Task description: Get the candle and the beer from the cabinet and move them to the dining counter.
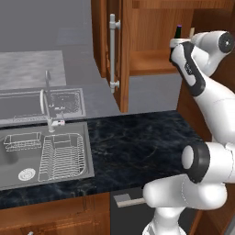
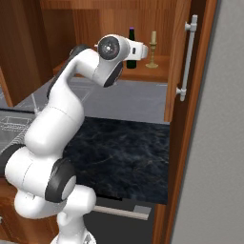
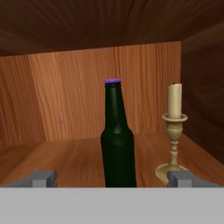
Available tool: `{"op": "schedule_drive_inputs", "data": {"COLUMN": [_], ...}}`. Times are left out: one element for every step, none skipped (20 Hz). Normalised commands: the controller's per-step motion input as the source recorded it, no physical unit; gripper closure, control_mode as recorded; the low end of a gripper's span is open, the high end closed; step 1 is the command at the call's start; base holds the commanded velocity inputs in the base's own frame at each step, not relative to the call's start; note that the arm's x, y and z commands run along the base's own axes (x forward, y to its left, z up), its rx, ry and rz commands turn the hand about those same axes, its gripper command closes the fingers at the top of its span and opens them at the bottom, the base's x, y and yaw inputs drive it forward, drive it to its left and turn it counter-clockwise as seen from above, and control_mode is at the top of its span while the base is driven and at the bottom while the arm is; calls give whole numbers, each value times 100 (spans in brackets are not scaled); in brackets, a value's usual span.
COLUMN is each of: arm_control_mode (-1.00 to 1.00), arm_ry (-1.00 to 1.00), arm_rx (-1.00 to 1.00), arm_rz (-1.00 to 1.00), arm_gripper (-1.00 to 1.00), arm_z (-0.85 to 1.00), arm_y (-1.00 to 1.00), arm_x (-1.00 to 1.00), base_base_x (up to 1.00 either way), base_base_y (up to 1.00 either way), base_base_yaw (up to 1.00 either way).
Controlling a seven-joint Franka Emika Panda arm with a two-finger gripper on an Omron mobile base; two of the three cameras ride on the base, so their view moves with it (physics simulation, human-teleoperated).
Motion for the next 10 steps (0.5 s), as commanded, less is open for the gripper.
{"op": "schedule_drive_inputs", "data": {"arm_control_mode": [-100,-100,-100,-100,-100,-100,-100,-100,-100,-100], "arm_ry": [1,0,0,0,0,0,0,0,0,0], "arm_rx": [0,0,0,0,0,0,0,0,0,0], "arm_rz": [-1,-1,0,0,0,0,0,0,0,0], "arm_gripper": [-100,-100,-100,-100,-100,-100,-100,-100,-100,-100], "arm_z": [23,19,17,18,16,15,13,10,9,9], "arm_y": [0,0,0,0,0,0,0,0,0,0], "arm_x": [29,26,24,19,17,16,15,13,12,11], "base_base_x": [0,0,0,0,0,0,0,0,0,0], "base_base_y": [0,0,0,0,0,0,0,0,0,0], "base_base_yaw": [0,0,0,0,0,0,0,0,0,0]}}
